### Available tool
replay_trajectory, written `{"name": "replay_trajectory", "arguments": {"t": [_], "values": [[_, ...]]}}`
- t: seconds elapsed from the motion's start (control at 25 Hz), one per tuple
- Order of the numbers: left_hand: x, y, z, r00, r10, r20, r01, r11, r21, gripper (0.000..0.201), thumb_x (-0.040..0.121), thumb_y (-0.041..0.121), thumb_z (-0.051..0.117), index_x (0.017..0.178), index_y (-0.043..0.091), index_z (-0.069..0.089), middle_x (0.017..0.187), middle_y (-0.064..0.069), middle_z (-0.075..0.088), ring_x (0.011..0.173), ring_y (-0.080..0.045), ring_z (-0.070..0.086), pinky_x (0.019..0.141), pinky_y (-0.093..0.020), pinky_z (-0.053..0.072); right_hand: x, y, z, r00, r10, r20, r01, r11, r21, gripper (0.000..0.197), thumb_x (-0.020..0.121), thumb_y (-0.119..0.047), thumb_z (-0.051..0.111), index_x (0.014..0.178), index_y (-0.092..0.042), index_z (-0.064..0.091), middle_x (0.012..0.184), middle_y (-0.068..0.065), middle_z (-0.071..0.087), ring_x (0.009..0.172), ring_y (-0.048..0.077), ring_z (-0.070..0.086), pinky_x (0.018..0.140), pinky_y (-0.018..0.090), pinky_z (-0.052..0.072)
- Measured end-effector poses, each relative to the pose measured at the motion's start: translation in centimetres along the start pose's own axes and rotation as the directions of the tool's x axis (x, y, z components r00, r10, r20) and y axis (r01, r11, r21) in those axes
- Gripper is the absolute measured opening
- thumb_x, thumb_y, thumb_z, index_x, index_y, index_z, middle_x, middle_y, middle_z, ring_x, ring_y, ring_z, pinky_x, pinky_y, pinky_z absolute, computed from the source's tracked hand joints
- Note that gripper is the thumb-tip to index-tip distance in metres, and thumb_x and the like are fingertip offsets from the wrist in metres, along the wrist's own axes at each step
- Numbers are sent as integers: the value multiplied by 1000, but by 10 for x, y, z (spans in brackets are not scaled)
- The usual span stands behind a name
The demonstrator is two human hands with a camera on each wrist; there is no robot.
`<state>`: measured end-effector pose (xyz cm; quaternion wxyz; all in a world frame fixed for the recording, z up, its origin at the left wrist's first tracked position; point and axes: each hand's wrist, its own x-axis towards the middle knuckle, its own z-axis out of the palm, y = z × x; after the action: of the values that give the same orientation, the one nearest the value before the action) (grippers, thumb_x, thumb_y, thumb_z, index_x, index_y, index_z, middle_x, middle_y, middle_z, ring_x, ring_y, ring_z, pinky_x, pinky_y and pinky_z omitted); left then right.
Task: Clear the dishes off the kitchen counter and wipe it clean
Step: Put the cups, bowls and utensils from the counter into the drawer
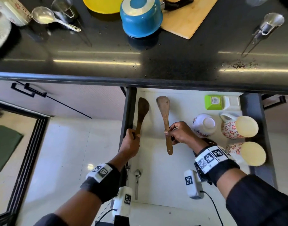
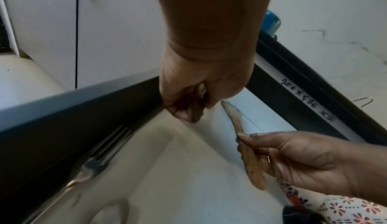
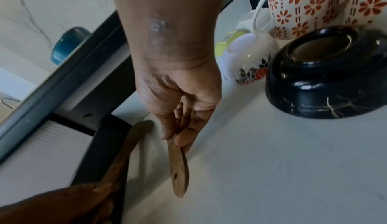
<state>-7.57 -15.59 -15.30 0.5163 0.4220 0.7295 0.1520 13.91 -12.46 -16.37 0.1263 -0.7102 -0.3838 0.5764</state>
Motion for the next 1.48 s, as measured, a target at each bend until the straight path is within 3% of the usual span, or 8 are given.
{"name": "replay_trajectory", "arguments": {"t": [0.12,0.16,0.28,0.4,0.52,0.68,1.16,1.48], "values": [[10,-2,10,998,-26,58,22,998,67,14,100,20,50,110,11,47,88,-8,58,64,-15,55,45,-19,49,11,7,19,999,24,-36,-24,1000,1,20,84,-15,75,87,2,66,76,16,72,60,28,71,59,39,61],[15,-4,12,997,-28,74,19,993,120,18,99,21,53,113,11,47,92,-9,59,68,-16,57,48,-19,51,13,9,24,998,19,-62,-21,999,-32,21,83,-19,76,83,0,66,74,14,72,60,27,71,59,40,61],[29,-13,16,996,-5,88,-27,932,363,38,94,26,60,125,12,44,110,-12,60,92,-28,65,78,-41,60,17,16,34,982,-98,-164,22,911,-412,33,79,-40,74,73,-11,61,75,9,70,72,30,69,64,34,56],[35,-14,20,995,46,86,-85,838,538,43,93,29,59,128,9,43,114,-13,61,99,-34,64,84,-44,56,19,13,39,973,-149,-177,21,818,-575,37,81,-46,70,87,-11,60,93,12,67,90,34,64,68,30,43],[40,-10,24,993,81,81,-113,795,595,39,93,23,55,126,9,40,108,-13,63,93,-34,66,81,-47,58,25,14,43,980,-123,-154,18,833,-553,38,80,-50,69,81,-15,54,92,13,67,91,35,64,67,30,41],[42,-4,27,995,85,58,-102,750,654,48,94,17,48,138,8,30,104,-14,64,87,-34,67,74,-41,57,30,14,45,982,-123,-145,17,818,-575,39,84,-48,66,93,-10,62,97,12,67,94,35,63,71,32,44],[46,0,24,989,115,92,-145,644,751,54,98,11,40,147,6,18,113,-19,63,93,-36,68,79,-44,55,34,6,45,954,-233,-187,129,886,-444,44,78,-30,78,103,-9,49,99,11,66,95,35,62,78,39,52],[39,-1,19,985,143,97,-168,649,742,63,97,14,48,149,7,13,118,-19,59,96,-35,67,79,-42,57,23,3,45,953,-197,-228,97,916,-389,44,76,-29,80,105,-10,53,101,8,64,96,29,61,71,28,41]]}}
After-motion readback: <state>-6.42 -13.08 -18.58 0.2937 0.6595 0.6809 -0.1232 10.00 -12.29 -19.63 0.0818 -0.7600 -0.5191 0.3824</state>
